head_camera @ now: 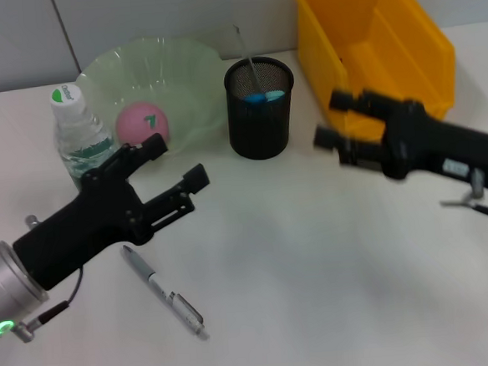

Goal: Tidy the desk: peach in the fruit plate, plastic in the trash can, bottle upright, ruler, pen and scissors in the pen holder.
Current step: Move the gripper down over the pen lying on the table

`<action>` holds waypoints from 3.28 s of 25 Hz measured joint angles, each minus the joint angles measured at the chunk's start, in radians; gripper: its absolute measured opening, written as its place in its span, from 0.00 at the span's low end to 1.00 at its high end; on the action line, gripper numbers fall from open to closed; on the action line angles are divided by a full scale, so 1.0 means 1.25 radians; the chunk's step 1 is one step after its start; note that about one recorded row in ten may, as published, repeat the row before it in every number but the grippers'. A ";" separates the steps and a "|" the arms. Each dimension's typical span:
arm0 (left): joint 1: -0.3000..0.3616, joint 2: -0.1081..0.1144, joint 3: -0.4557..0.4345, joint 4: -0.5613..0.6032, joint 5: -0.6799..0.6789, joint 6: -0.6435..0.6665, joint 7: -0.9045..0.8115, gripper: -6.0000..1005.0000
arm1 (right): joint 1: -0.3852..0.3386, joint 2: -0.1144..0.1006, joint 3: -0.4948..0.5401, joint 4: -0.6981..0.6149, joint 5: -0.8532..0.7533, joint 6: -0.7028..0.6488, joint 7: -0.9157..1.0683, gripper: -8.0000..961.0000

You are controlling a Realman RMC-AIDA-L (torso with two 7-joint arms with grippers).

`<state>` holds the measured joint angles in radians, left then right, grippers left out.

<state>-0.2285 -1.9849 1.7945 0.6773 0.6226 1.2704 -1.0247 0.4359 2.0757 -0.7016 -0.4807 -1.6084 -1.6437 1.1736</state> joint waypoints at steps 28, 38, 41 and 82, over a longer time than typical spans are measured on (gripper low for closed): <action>-0.232 0.014 -0.499 0.418 0.884 0.372 -0.351 0.85 | 0.004 -0.029 0.086 -0.254 -0.407 -0.139 0.354 0.80; -0.340 -0.051 -0.476 0.617 1.192 0.453 -0.282 0.84 | 0.035 -0.051 0.149 -0.260 -0.459 -0.198 0.425 0.80; -0.355 -0.062 -0.414 0.633 1.266 0.450 -0.254 0.84 | 0.052 -0.057 0.149 -0.258 -0.470 -0.197 0.439 0.80; -0.525 -0.054 -0.037 0.341 1.453 0.274 -0.167 0.84 | 0.084 -0.069 0.152 -0.239 -0.531 -0.190 0.486 0.80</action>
<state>-0.8851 -2.0521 1.7478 1.1033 2.4386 1.6131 -1.2332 0.5409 1.9898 -0.5112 -0.7798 -2.2720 -1.8813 1.7806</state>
